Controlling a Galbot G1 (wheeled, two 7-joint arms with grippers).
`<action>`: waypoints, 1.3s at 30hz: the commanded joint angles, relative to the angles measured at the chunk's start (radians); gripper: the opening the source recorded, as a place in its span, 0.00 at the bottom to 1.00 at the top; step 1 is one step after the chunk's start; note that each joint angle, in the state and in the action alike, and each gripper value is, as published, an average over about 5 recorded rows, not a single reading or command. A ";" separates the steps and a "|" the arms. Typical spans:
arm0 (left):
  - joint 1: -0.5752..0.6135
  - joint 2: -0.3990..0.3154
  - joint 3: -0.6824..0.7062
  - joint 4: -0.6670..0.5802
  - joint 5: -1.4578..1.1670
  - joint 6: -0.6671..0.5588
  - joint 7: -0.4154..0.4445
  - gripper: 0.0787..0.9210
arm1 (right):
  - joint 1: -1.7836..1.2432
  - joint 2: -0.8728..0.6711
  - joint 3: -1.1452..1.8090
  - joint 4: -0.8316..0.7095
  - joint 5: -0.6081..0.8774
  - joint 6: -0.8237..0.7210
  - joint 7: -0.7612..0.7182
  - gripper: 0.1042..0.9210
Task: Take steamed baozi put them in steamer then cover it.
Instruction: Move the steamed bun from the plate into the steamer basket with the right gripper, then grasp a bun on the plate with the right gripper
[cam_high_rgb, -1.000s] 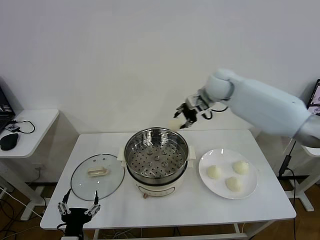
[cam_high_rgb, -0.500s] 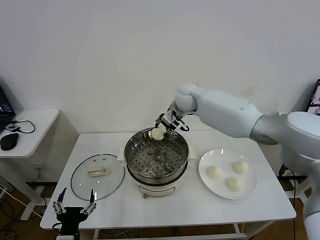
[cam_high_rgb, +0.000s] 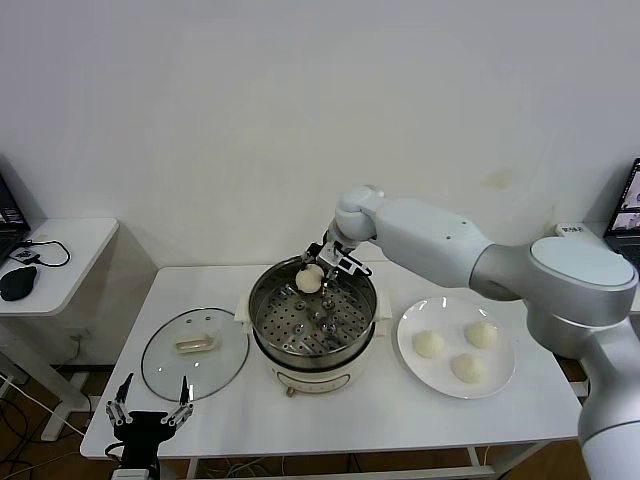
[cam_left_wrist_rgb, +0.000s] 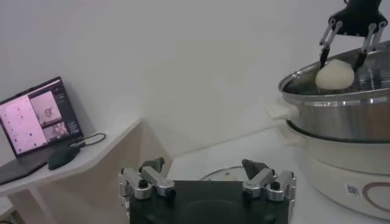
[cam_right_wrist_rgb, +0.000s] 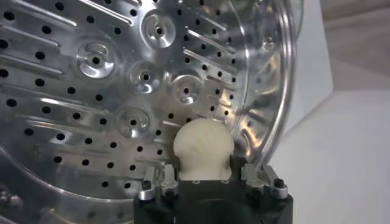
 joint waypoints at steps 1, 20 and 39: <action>0.001 0.000 -0.001 -0.003 0.000 0.001 0.000 0.88 | -0.016 0.019 -0.004 -0.024 -0.046 0.033 0.014 0.65; 0.001 0.029 -0.017 -0.028 -0.029 0.022 0.014 0.88 | 0.228 -0.358 -0.030 0.421 0.348 -0.454 -0.172 0.88; -0.037 0.077 -0.049 -0.032 -0.071 0.043 0.027 0.88 | -0.009 -0.809 0.079 0.627 0.253 -0.703 -0.172 0.88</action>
